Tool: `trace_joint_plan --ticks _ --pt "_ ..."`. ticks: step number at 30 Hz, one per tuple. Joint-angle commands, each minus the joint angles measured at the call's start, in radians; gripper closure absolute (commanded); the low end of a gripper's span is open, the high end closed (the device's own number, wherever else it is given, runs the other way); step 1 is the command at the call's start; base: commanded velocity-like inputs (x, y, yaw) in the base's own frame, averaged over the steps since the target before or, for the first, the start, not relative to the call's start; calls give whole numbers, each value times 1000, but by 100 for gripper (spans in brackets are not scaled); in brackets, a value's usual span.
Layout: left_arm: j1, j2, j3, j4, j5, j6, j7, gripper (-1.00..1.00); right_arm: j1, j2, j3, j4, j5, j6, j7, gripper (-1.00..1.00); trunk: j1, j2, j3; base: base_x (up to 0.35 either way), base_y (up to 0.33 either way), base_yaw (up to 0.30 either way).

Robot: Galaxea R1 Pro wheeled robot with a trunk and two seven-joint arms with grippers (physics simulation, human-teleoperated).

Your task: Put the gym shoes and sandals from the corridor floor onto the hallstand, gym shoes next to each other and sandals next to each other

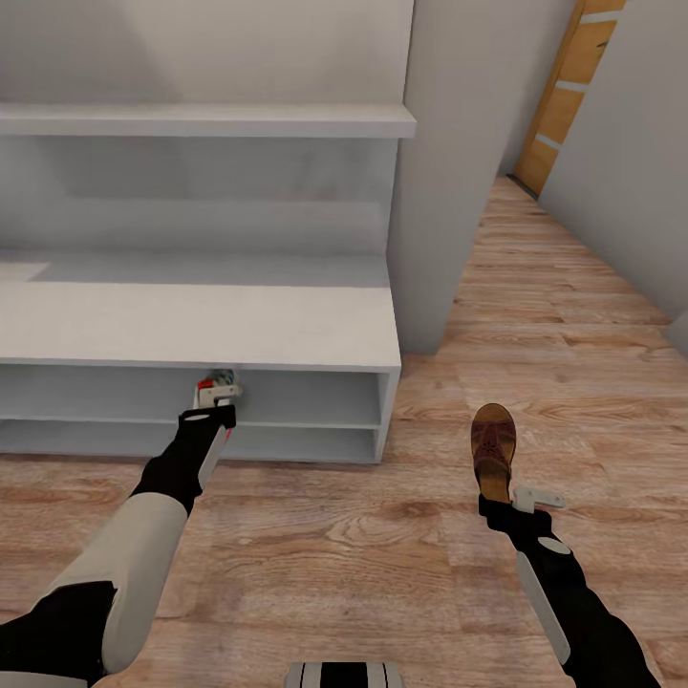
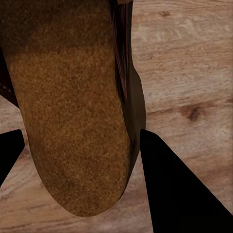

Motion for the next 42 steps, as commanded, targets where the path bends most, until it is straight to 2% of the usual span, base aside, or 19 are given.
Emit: trace_joint_plan --ticks 1,9,22,31,42 --pt "0 0 0 0 -1 -5 -2 100 0 0 0 0 -3 -1 0 100 0 0 0 0 0 0" --pt "1 0 0 0 -1 -15 -2 100 0 0 0 0 -3 -1 0 100 0 0 0 7 0 0" --pt "4 -2 0 2 -1 -16 -2 100 0 0 0 0 -3 -1 0 100 0 0 0 137 0 0" --pt "8 -2 0 34 0 -18 -2 100 0 0 0 0 -3 -1 0 100 0 0 0 4 0 0" --pt "8 -1 0 65 0 -65 -2 100 0 0 0 0 -3 -1 0 100 0 0 0 0 0 0"
